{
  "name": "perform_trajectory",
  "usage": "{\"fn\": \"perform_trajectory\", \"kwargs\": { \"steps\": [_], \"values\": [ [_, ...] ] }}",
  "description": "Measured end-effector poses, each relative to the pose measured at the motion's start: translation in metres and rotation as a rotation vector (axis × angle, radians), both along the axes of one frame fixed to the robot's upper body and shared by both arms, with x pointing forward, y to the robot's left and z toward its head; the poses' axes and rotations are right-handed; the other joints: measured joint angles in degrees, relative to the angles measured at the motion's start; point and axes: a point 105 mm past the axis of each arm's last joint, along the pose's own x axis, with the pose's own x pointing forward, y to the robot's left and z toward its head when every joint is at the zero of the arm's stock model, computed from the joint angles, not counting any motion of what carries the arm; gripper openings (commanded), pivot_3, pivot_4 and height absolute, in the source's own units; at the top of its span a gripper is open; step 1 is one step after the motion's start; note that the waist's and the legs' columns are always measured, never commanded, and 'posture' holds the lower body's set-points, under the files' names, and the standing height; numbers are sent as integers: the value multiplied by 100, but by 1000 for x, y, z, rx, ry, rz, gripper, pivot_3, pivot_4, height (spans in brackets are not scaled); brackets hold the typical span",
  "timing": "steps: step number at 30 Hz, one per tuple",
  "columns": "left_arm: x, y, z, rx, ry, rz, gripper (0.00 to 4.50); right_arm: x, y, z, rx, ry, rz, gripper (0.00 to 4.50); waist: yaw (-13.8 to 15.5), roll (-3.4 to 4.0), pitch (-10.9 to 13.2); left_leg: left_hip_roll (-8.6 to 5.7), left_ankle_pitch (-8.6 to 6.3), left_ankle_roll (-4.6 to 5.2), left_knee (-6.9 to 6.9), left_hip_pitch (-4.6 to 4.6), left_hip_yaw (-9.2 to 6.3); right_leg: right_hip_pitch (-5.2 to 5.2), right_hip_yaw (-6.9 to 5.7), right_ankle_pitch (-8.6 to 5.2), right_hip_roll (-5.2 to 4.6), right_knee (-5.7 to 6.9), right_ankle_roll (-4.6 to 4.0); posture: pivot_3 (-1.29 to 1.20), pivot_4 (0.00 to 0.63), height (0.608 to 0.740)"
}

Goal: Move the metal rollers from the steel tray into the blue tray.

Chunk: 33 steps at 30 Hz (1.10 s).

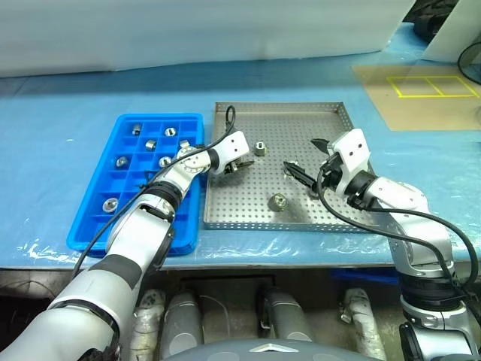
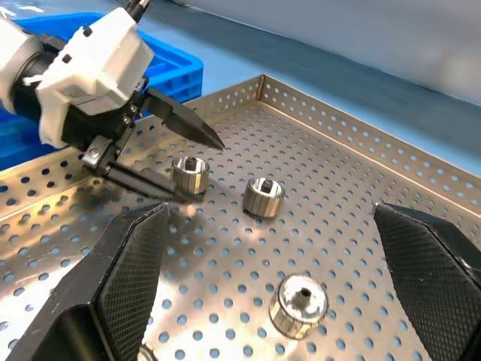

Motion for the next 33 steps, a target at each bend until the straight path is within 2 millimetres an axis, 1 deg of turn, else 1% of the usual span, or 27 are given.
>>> {"fn": "perform_trajectory", "kwargs": {
  "steps": [4, 11, 15, 20, 23, 25, 33],
  "values": [
    [6, 4, 3, 29, -29, 46, 3018, -1, -1, -1, 2, -2, -17, 4499, 2, 0, 0, -2, -10, 17, 12, 7, -1, 23, 0, 1, -4, -13, 1, -468, 150, 740],
    [4, 6, -10, 106, 37, 36, 3018, 1, -1, 0, 4, -11, -29, 4499, -7, 1, -1, 0, -26, 42, 6, 12, 0, 56, -2, 11, -3, -73, 13, -461, 150, 740],
    [1, 5, -15, 156, 91, 14, 3018, 2, 0, 0, 7, -15, -27, 4499, -25, 4, -2, 0, -31, 51, 3, 15, 4, 58, -1, 11, -4, -82, 14, -461, 150, 740],
    [2, 6, -18, 156, 127, 45, 3018, 4, -1, 1, 7, -21, -39, 4499, -29, 7, -4, 0, -31, 49, 0, 35, 5, 75, -1, 11, -4, -82, 13, -464, 150, 740],
    [4, 7, -20, 152, 141, 71, 2419, 4, -1, 1, 7, -27, -42, 4499, -33, 6, -4, 0, -31, 48, -2, 62, 7, 102, -1, 11, -6, -87, 13, -464, 150, 740],
    [4, 8, -20, 159, 135, 78, 1817, 4, -1, 2, 7, -28, -43, 4499, -38, 6, -4, 0, -31, 47, -3, 75, 7, 113, 0, 11, -5, -88, 12, -463, 150, 740],
    [5, 13, -20, 176, 122, 74, 1774, 4, -1, 2, 8, -29, -47, 4499, -94, 7, -4, -3, -30, 46, -24, 88, 7, 125, 1, 11, -5, -107, 12, -447, 150, 740]
  ]
}}
